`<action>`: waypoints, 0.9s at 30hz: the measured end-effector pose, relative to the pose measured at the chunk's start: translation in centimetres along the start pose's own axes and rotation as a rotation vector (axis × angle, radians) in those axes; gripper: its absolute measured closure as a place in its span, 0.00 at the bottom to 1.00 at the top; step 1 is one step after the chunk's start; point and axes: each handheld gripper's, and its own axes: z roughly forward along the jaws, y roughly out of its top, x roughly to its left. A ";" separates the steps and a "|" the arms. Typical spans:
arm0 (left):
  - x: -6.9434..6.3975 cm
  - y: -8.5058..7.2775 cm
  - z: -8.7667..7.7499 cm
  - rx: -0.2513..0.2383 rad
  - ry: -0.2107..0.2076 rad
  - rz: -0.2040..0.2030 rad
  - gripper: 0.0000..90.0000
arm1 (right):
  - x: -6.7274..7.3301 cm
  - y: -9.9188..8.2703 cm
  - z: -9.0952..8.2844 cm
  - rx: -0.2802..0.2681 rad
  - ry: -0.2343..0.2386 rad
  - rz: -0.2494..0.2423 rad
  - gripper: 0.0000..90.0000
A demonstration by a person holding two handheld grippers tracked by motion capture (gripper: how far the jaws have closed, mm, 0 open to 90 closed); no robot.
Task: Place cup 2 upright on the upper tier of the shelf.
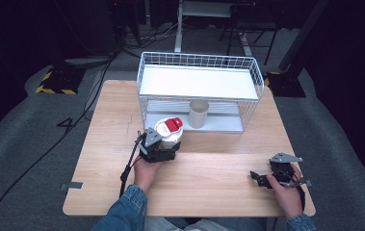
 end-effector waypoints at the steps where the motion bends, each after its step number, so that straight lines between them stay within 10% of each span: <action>1: 0.1 0.0 -0.1 0.001 0.000 -0.001 0.15 | 0.0 0.0 0.0 0.000 0.000 0.000 0.00; 27: -0.2 3.8 -3.9 -0.039 -0.031 0.008 0.15 | 0.0 0.0 0.0 0.000 0.000 0.000 0.00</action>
